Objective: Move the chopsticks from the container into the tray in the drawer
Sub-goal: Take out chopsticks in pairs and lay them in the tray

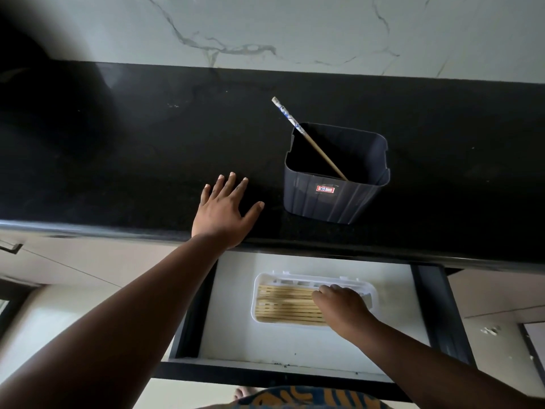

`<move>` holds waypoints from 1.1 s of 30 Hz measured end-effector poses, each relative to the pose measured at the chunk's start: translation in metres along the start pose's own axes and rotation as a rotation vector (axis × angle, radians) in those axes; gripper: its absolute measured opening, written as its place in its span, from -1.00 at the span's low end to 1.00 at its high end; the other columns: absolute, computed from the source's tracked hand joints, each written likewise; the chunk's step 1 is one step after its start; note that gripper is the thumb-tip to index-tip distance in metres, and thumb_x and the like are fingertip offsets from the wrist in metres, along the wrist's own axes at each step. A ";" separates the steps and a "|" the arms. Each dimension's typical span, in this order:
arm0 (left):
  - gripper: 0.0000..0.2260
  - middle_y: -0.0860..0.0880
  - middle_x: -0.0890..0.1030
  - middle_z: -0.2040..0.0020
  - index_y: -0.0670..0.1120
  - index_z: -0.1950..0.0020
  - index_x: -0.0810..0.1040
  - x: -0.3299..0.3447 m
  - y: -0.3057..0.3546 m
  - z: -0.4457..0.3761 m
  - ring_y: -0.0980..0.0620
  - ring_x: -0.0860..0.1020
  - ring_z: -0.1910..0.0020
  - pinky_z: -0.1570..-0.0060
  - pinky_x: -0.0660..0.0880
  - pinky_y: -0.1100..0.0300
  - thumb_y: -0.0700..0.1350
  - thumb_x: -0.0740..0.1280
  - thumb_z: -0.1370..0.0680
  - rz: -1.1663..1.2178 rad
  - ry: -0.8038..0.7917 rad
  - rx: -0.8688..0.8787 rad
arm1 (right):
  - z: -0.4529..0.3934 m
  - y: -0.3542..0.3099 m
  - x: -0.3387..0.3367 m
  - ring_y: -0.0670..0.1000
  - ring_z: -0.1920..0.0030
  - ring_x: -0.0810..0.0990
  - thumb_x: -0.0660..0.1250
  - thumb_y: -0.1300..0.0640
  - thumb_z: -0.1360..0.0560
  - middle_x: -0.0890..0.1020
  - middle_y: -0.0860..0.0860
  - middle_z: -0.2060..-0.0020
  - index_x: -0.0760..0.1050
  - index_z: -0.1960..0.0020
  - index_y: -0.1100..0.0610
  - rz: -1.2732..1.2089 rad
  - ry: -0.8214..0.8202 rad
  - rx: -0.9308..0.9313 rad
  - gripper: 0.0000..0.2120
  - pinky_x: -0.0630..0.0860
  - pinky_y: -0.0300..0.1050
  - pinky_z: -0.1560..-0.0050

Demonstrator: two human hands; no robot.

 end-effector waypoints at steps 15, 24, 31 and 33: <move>-0.33 -0.03 0.09 -0.59 0.06 -0.56 0.15 -0.002 0.001 0.000 0.01 -0.05 -0.57 -0.51 -0.14 0.01 0.37 0.00 -0.53 0.013 -0.010 0.006 | 0.019 0.017 -0.009 -0.08 0.29 0.48 0.19 0.25 -0.53 0.50 -0.05 0.21 0.54 0.11 0.10 -0.449 -0.073 0.130 -0.83 0.38 -0.32 0.34; -0.26 -0.02 -0.12 -0.60 0.04 -0.59 -0.09 -0.003 0.003 0.000 -0.02 -0.20 -0.56 -0.51 -0.22 -0.03 0.40 -0.15 -0.51 -0.071 -0.129 0.035 | 0.038 0.011 -0.173 -0.09 0.30 0.60 0.47 0.12 -0.42 0.66 -0.08 0.31 0.64 0.14 0.00 -0.993 -0.120 0.069 -0.96 0.57 -0.09 0.20; -0.26 -0.02 -0.17 -0.60 0.03 -0.58 -0.15 -0.004 0.004 0.000 -0.01 -0.24 -0.55 -0.51 -0.25 -0.01 0.40 -0.17 -0.51 -0.083 -0.145 0.030 | 0.022 0.025 -0.316 -0.14 0.43 0.60 0.42 0.18 -0.44 0.67 -0.08 0.41 0.66 0.23 0.04 -1.073 0.504 0.076 -0.90 0.59 -0.19 0.38; -0.26 -0.01 -0.17 -0.59 0.04 -0.58 -0.15 -0.003 0.003 0.000 0.00 -0.24 -0.55 -0.51 -0.26 0.00 0.41 -0.18 -0.50 -0.084 -0.140 0.026 | 0.002 0.034 -0.326 -0.09 0.33 0.63 0.42 0.13 -0.44 0.67 -0.10 0.38 0.64 0.24 0.02 -0.819 0.615 0.191 -0.91 0.62 -0.11 0.23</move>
Point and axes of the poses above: each hand's wrist, its own z-axis away from the middle knuckle, its own x-axis out of the palm, y = z × x, the point moved 3 cm from there along -z, towards the middle knuckle
